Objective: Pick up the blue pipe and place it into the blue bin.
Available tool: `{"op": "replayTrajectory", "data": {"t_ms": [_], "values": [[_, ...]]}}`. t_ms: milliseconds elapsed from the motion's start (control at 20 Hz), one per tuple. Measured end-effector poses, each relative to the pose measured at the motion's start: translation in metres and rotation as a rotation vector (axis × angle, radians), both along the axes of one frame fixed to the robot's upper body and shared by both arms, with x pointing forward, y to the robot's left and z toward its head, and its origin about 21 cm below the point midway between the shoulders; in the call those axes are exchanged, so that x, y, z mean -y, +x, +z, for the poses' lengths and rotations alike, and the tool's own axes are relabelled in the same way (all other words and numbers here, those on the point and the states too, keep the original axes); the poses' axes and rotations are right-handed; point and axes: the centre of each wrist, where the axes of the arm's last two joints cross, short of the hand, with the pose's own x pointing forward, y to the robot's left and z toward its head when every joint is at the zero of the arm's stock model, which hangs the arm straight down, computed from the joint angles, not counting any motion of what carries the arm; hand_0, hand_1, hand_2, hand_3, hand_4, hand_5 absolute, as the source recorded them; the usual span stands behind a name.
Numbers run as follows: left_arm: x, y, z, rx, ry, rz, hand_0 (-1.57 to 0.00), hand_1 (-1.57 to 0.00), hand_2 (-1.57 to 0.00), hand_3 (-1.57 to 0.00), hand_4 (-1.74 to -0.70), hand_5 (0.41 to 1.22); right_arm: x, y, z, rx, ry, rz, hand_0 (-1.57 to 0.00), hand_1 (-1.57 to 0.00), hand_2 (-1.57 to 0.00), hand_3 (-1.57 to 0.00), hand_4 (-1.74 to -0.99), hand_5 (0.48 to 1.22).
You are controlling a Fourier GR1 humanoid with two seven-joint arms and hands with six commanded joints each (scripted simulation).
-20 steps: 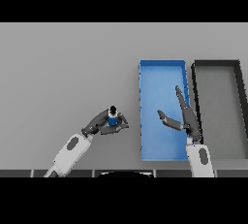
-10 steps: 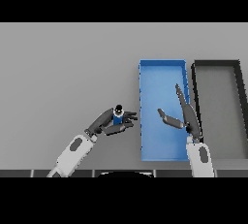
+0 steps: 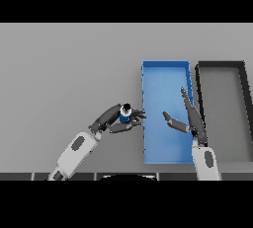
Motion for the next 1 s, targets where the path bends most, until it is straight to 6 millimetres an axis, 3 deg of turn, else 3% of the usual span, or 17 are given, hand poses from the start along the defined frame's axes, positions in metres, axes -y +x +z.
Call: {"op": "replayTrajectory", "data": {"t_ms": [250,450,600,750,850,1000], "values": [[0.003,-0.006,-0.004,-0.014,0.015,-0.027,-1.57,-1.57,-1.57,-1.57,-1.47,1.220,0.001,0.011,0.007,0.013,-0.003,0.025,0.00,0.00,0.00,0.00,-1.123,0.578],[0.002,-0.006,-0.003,-0.013,0.015,-0.024,-1.57,-1.57,-1.57,-1.57,-1.47,1.220,0.001,0.017,0.009,0.023,0.000,0.047,0.00,0.00,0.00,0.00,-1.191,0.577],[0.001,-0.004,-0.004,0.005,0.012,-0.026,-1.57,-1.57,-1.57,-1.57,-1.47,1.221,0.000,0.020,0.014,0.075,0.057,0.091,0.00,-0.02,-0.03,0.00,-1.166,0.571],[0.004,-0.003,-0.003,0.002,0.015,-0.018,-1.57,-1.57,-1.57,-1.57,-1.47,1.221,0.004,0.022,0.041,0.191,0.185,0.219,0.00,-0.01,-0.02,0.00,-1.169,0.597],[0.000,-0.005,-0.003,0.001,0.023,-0.027,-1.57,-1.57,-1.57,-1.57,-1.47,1.221,0.005,0.031,0.066,0.207,0.169,0.299,0.00,-0.01,-0.01,0.00,-1.165,0.589],[0.004,-0.003,-0.003,0.005,0.038,-0.016,-1.57,-1.57,-1.57,-1.57,-1.47,1.221,-0.001,0.028,0.097,0.188,0.125,0.467,0.00,0.00,-0.01,0.00,-1.185,0.554]]}}
